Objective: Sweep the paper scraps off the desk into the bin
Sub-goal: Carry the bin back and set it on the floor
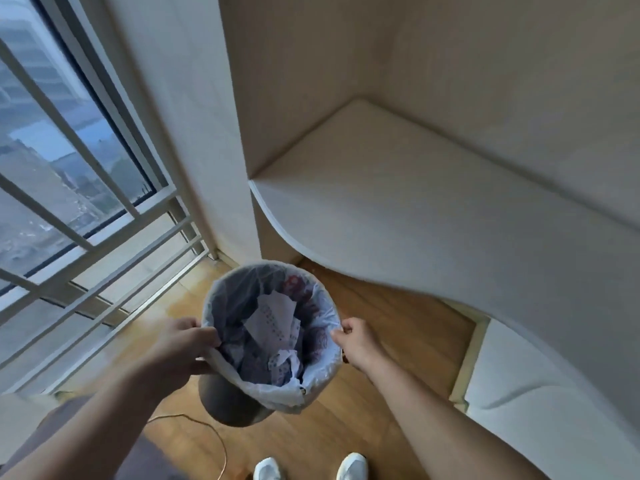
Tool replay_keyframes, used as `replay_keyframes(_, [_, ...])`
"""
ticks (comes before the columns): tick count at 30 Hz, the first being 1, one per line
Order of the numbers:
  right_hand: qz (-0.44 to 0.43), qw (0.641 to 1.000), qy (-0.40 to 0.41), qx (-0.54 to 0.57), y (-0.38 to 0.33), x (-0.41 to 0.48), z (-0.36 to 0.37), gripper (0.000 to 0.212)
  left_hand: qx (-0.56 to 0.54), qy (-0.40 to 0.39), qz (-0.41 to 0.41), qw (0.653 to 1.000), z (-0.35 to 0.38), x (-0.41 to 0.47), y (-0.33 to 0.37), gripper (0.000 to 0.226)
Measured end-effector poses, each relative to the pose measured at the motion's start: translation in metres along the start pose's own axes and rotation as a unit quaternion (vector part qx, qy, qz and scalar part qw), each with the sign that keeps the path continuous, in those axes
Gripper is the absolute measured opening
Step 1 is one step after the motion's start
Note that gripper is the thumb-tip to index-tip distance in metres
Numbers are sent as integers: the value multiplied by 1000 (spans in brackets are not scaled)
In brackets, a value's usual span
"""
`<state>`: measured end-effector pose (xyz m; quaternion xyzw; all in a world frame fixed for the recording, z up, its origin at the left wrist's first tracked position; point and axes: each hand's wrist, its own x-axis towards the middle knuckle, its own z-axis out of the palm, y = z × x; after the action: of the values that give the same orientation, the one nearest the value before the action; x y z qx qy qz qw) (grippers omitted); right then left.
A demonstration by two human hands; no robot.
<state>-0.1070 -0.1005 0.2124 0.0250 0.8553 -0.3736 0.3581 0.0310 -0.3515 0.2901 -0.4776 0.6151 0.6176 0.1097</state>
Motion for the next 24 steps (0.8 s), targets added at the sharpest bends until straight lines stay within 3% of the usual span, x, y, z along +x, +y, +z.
replay_keyframes(3, [47, 997, 37, 42, 44, -10, -26, 16, 44, -17, 0, 999, 43, 5, -6, 8])
replay_keyframes(10, [125, 981, 113, 99, 160, -35, -73, 8, 132, -82, -3, 988, 160, 35, -56, 27])
replay_keyframes(24, [262, 924, 212, 182, 449, 3, -72, 13, 322, -150, 14, 935, 410, 151, -222, 9])
